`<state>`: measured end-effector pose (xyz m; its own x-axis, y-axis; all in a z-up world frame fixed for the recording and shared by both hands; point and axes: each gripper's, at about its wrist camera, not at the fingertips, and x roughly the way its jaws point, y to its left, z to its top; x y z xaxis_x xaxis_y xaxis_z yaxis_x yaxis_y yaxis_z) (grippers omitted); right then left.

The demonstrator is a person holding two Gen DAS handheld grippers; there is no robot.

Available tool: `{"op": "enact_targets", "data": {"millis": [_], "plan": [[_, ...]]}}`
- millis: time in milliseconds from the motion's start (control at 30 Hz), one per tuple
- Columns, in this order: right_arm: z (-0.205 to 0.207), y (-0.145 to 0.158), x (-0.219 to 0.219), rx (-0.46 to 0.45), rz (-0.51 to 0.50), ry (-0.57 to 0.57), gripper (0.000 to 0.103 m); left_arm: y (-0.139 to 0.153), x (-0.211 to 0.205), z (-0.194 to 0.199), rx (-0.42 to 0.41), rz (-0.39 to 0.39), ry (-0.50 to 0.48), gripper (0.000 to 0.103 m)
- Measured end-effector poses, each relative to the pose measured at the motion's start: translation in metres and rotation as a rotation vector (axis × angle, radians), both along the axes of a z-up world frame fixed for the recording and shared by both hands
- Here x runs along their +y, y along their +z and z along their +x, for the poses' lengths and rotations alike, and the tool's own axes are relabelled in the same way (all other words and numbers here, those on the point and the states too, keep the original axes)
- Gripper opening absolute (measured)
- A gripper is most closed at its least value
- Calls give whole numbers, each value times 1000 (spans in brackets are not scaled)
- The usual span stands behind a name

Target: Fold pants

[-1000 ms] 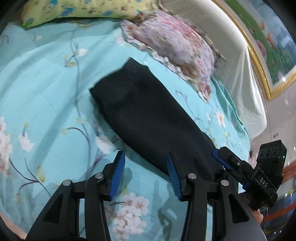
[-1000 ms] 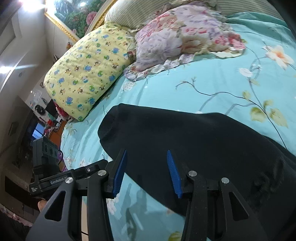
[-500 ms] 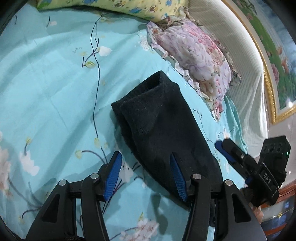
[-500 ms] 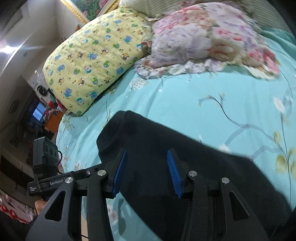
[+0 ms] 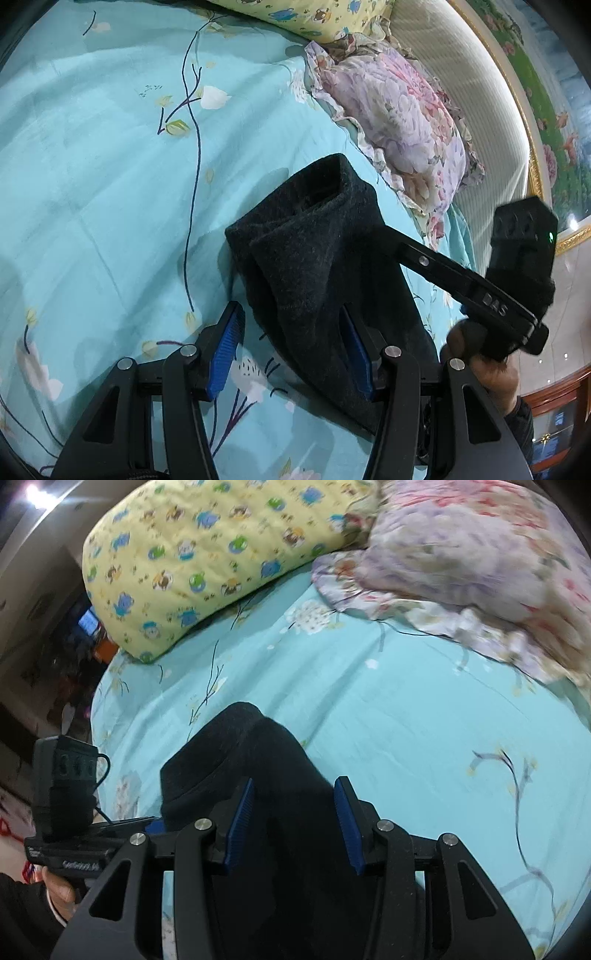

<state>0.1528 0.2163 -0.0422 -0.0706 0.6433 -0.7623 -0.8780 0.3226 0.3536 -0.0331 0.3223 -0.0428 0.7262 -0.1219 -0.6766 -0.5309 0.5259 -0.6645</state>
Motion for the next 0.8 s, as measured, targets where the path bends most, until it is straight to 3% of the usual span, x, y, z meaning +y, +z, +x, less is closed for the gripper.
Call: {"op": "enact_targets", "data": {"millis": [233, 367, 467, 600, 800], "plan": [[6, -14, 32, 61, -34, 73, 47, -3, 6, 5, -23, -24, 23, 50], [11, -16, 28, 97, -7, 66, 37, -5, 9, 8, -6, -8, 26, 32], [14, -15, 21, 123, 16, 49, 28, -3, 8, 9, -6, -1, 18, 25], [10, -5, 8, 129, 58, 29, 24, 11, -2, 9, -15, 38, 11, 19], [8, 24, -21, 136, 151, -2, 22, 50, -25, 11, -100, 90, -47, 14]]}}
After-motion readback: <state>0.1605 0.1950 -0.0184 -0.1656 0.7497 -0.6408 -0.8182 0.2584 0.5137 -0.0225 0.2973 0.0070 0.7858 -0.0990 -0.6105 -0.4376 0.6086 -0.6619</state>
